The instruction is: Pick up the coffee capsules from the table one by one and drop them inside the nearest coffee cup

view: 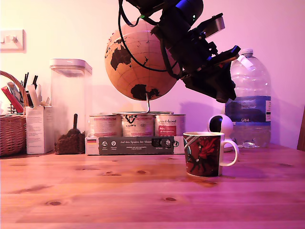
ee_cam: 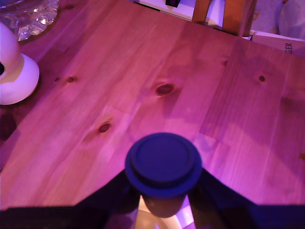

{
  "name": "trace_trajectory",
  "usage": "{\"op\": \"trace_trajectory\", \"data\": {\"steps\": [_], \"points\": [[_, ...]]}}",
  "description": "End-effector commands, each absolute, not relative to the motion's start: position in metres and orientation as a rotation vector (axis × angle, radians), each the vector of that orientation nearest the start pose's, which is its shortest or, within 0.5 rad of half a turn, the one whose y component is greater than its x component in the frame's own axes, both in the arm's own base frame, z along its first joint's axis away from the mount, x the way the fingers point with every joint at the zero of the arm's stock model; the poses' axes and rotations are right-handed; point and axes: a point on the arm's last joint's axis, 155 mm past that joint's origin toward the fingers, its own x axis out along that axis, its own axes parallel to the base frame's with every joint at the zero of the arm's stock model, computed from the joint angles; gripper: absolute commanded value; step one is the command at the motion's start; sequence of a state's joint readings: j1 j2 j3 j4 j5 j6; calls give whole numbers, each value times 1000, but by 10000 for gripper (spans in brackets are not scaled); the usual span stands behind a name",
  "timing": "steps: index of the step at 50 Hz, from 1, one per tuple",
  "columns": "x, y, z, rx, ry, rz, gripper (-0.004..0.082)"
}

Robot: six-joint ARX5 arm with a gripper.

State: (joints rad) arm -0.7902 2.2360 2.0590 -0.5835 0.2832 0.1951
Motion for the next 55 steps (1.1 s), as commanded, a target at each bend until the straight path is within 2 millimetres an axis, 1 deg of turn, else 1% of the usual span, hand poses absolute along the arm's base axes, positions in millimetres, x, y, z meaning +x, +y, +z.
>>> {"op": "trace_trajectory", "data": {"steps": [1, 13, 24, 29, 39, 50, 55], "points": [[387, -476, 159, 357, 668, -1108, 214], [388, -476, 161, 357, 662, -1107, 214], [389, -473, 172, 355, 643, -1098, 214], [390, -467, 175, 363, 651, -1077, 214], [396, -450, 174, 403, 674, -1015, 214], [395, -433, 173, 444, 706, -975, 214], [392, -427, 168, 456, 716, -968, 214]]}}
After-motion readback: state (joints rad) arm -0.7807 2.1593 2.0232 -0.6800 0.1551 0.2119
